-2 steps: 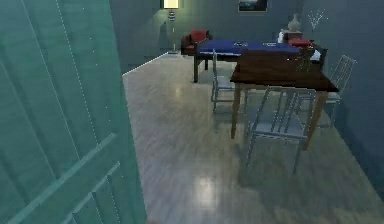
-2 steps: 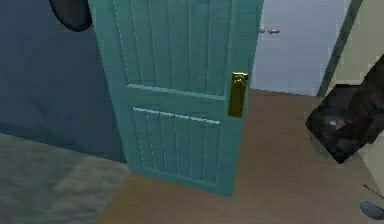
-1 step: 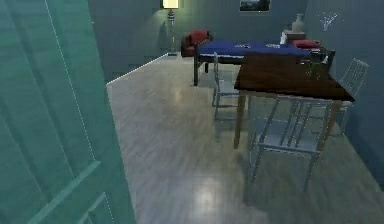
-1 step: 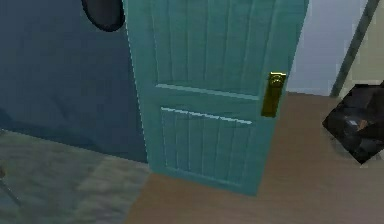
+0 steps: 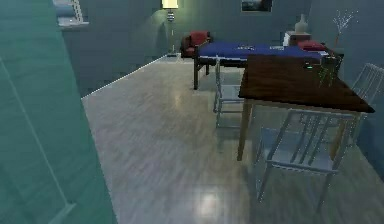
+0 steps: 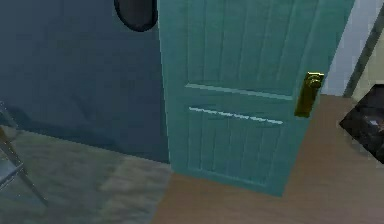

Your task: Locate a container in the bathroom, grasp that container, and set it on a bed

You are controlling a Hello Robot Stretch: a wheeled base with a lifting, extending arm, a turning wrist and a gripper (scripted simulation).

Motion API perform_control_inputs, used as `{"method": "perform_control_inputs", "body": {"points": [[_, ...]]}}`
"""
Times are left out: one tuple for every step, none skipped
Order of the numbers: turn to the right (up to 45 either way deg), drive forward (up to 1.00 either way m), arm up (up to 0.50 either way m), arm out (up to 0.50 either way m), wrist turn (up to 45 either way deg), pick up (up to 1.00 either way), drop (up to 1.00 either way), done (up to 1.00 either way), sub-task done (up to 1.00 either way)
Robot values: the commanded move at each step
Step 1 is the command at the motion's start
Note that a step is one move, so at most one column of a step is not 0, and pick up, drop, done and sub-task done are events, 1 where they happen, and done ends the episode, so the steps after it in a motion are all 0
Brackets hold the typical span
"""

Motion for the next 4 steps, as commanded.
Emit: {"method": "perform_control_inputs", "body": {"points": [[45.0,0.00,0.00,0.00,0.0,0.00,0.00,0.00,0.00],[45.0,0.00,0.00,0.00,0.0,0.00,0.00,0.00,0.00],[15.0,0.00,0.00,0.00,0.0,0.00,0.00,0.00,0.00],[0.0,0.05,0.00,0.00,0.0,0.00,0.00,0.00,0.00]]}}
